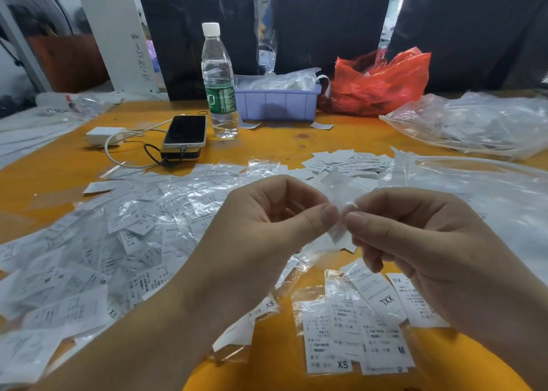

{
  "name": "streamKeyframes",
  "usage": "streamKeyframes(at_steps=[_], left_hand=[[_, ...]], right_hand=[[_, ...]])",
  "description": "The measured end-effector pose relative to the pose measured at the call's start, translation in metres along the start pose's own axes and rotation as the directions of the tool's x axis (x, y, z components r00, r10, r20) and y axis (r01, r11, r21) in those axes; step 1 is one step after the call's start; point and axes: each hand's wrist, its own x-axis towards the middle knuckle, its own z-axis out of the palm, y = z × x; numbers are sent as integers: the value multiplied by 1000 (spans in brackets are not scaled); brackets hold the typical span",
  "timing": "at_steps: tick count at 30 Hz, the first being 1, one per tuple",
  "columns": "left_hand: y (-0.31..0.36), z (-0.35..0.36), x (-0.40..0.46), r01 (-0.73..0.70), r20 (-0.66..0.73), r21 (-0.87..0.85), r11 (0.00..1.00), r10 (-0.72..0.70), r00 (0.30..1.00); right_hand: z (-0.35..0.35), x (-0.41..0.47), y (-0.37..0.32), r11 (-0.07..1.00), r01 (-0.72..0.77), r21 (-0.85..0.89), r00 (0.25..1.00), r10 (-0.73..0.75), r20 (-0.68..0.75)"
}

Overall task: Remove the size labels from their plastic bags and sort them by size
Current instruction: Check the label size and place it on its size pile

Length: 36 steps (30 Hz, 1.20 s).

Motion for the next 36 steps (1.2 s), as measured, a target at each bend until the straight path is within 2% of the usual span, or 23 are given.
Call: streamKeyframes(at_steps=[5,10,15,20,28,33,36], left_hand=[[1,1,0,4,42,-52,999,-2,999],[3,-2,1,28,-5,-56,998,-28,1000],[5,-8,3,27,-75,-88,996,-34,997],[6,-10,3,-11,-136,-90,996,-1,991],[7,-7,0,-33,-154,-107,994,16,988],[8,-5,-1,-37,-131,-109,993,23,991],[9,-3,-1,-40,-108,-112,993,27,994]], right_hand=[[-3,1,-4,999,36,28,993,-33,-113],[-6,1,-8,996,34,80,979,-17,-202],[-7,0,-13,985,14,171,982,19,-190],[-6,0,-15,985,-3,174,983,35,-181],[-1,0,-8,991,-27,132,990,44,-134],[1,-4,-5,997,7,-80,996,-14,-92],[4,-7,-5,988,22,-151,998,-32,-63]])
